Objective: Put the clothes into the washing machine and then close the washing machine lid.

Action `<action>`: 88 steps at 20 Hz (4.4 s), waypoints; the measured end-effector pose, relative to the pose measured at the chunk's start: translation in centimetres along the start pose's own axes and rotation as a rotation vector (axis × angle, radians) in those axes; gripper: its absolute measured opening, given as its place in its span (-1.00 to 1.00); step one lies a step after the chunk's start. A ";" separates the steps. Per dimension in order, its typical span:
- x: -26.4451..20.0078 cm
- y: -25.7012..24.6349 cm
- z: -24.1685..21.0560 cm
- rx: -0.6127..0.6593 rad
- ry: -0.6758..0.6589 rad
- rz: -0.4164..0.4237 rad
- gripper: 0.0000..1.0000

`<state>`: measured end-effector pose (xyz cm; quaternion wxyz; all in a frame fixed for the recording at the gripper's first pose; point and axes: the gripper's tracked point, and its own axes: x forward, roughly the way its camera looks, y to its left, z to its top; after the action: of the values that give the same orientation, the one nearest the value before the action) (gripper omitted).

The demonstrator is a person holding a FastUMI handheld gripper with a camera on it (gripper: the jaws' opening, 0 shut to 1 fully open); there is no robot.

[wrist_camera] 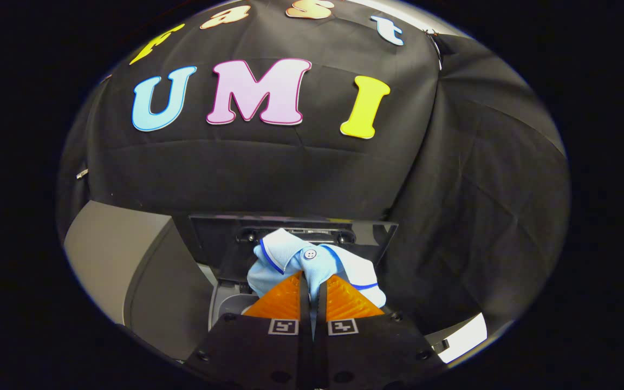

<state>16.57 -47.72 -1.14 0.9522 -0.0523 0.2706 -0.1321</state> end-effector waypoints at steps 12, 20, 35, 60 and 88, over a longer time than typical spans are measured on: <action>4.0 1.4 -9.2 -0.020 0.132 0.008 -0.90; 8.1 2.8 -15.0 -0.027 0.237 0.010 -0.90; 14.5 4.1 -26.5 -0.037 0.469 0.029 -0.90; 14.5 3.4 -32.6 0.004 0.712 0.038 0.98; 10.2 1.2 -11.8 0.060 0.347 0.020 0.98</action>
<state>18.97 -49.75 -16.51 0.8936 0.0022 0.4271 -0.1376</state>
